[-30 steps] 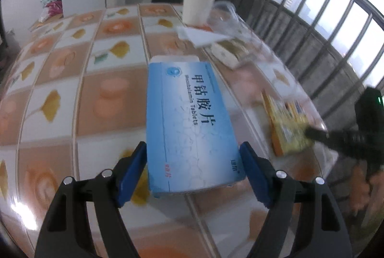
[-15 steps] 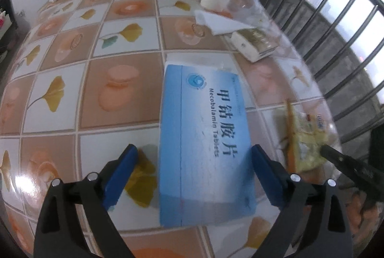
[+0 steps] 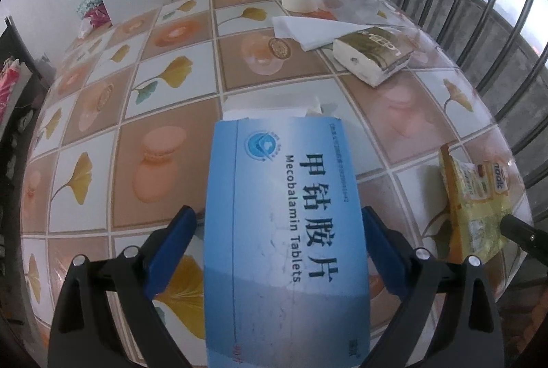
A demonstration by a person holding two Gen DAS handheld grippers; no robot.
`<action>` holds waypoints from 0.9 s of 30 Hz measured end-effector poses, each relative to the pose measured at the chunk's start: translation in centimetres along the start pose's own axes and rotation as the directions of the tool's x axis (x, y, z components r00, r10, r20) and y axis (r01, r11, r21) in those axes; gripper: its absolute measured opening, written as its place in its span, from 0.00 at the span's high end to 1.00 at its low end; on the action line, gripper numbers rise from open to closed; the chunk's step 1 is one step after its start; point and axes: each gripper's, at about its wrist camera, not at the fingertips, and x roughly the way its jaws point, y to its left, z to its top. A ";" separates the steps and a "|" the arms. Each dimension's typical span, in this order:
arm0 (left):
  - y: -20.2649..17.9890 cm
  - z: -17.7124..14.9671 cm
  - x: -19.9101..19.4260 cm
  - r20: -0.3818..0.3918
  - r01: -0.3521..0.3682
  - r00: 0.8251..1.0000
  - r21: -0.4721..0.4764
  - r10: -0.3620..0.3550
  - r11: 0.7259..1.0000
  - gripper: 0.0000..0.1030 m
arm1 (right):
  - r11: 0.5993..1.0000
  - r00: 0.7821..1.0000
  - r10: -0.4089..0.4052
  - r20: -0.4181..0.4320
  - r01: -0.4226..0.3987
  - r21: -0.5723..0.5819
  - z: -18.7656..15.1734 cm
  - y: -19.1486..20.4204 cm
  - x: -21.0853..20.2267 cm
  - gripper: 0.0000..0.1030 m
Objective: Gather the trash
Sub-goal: 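Grasp the blue Mecobalamin Tablets box with the left gripper while the right gripper holds the yellow bag, then carry the box and yellow bag to the blue wastebasket and release both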
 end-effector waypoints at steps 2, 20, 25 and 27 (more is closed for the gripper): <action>0.0 0.1 -0.2 0.011 0.001 1.000 0.007 -0.001 1.000 0.20 | 1.000 1.000 0.015 0.001 -0.015 0.021 -0.1 -0.3 0.0 0.93; 1.7 -0.6 -4.6 0.102 0.076 0.992 -0.054 -0.071 0.996 0.32 | 0.992 0.993 0.102 0.061 -0.106 0.066 -1.1 0.2 -3.1 0.94; 1.5 -0.4 -7.5 0.168 0.103 0.981 -0.043 -0.094 0.994 0.32 | 0.991 0.988 0.113 0.103 -0.119 0.055 -0.9 0.5 -4.9 0.94; 1.2 -0.3 -8.6 0.192 0.112 0.976 -0.033 -0.104 0.993 0.32 | 0.991 0.986 0.121 0.119 -0.127 0.049 -1.0 0.6 -5.6 0.94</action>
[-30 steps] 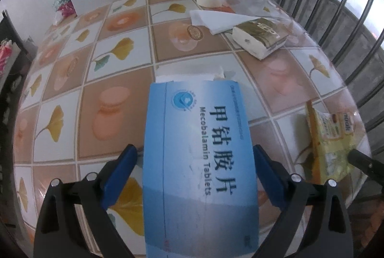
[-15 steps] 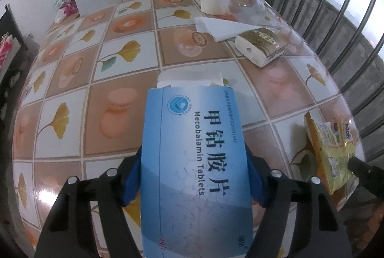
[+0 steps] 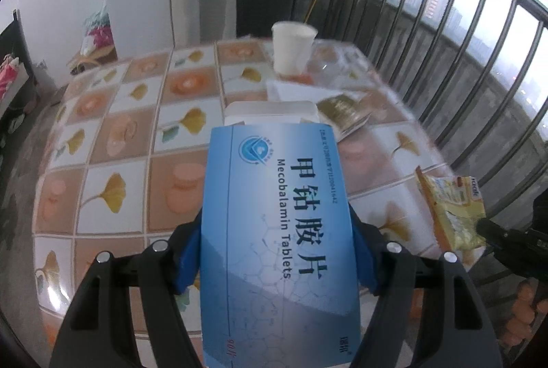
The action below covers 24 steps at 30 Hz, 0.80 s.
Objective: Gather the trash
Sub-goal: 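Carry the box and yellow bag to the blue wastebasket and release both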
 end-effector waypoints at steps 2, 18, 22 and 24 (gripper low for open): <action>-0.6 0.3 -1.1 0.027 0.012 1.000 0.013 -0.013 1.000 0.32 | 1.000 1.000 0.011 0.018 -0.010 -0.007 0.0 0.3 -0.9 0.94; -7.9 2.8 -4.4 0.104 0.155 0.980 0.134 -0.169 0.979 0.32 | 0.999 0.986 0.046 0.159 -0.045 -0.010 0.5 0.1 -7.2 0.94; -10.5 3.6 -4.0 0.092 0.205 0.970 0.180 -0.224 0.962 0.32 | 0.999 0.977 0.033 0.209 -0.036 0.013 1.0 -1.0 -8.9 0.94; -12.4 4.1 -3.8 0.083 0.238 0.962 0.212 -0.260 0.948 0.32 | 0.999 0.970 0.018 0.242 -0.025 0.029 1.1 -1.8 -10.2 0.94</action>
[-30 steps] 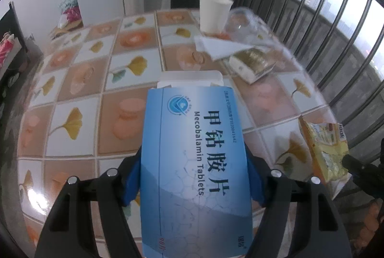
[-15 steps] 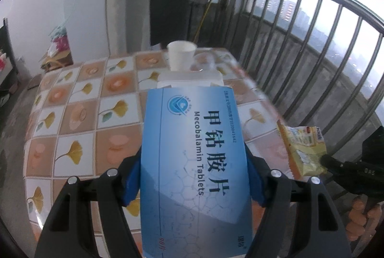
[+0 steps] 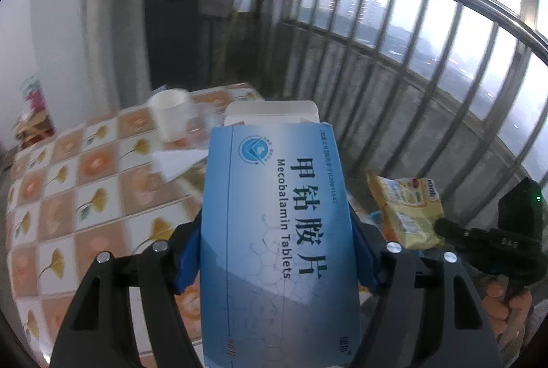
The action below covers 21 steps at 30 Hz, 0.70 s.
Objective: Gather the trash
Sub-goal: 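Carry the box and yellow bag to the blue wastebasket and release both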
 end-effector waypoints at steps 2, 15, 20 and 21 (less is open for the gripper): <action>-1.9 0.7 0.9 -0.002 0.040 0.999 0.036 -0.040 0.999 0.32 | 1.000 0.999 -0.015 0.029 0.014 0.012 0.4 -0.8 -1.0 0.94; -16.2 1.8 13.7 -0.283 0.358 0.906 0.122 -0.313 0.926 0.32 | 0.899 0.889 -0.394 0.232 0.320 0.300 0.9 -12.3 -12.2 0.94; -23.0 -0.4 20.0 -0.429 0.434 0.840 0.160 -0.333 0.887 0.32 | 0.814 0.849 -0.493 0.192 0.372 0.446 0.3 -17.8 -13.0 0.94; -24.1 -0.7 21.0 -0.449 0.438 0.831 0.163 -0.328 0.884 0.32 | 0.800 0.846 -0.501 0.180 0.374 0.469 0.3 -18.9 -13.0 0.94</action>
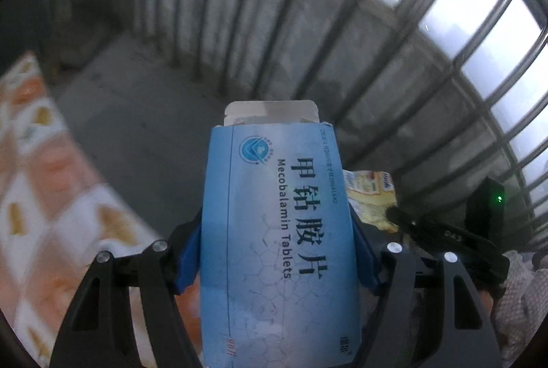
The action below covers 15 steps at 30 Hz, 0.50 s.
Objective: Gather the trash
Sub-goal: 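Carry the box and yellow bag to the blue wastebasket and release both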
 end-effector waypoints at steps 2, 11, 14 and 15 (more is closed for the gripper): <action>-1.1 0.7 3.0 -0.046 0.004 0.999 0.015 -0.003 1.000 0.32 | 0.999 1.000 -0.017 -0.006 0.018 0.028 0.5 -0.9 1.0 0.94; -3.9 4.1 12.8 -0.143 0.058 0.988 -0.009 -0.058 0.998 0.06 | 0.978 0.995 -0.088 -0.050 0.096 0.188 4.2 -6.2 6.4 0.64; -3.6 4.3 15.5 -0.194 0.012 0.981 -0.038 -0.019 0.999 0.05 | 0.937 0.976 -0.187 -0.114 0.212 0.279 4.6 -9.3 9.0 0.46; -3.4 4.1 15.9 -0.210 0.001 0.978 -0.052 -0.012 0.999 0.05 | 0.924 0.969 -0.210 -0.129 0.240 0.299 4.4 -10.0 9.4 0.46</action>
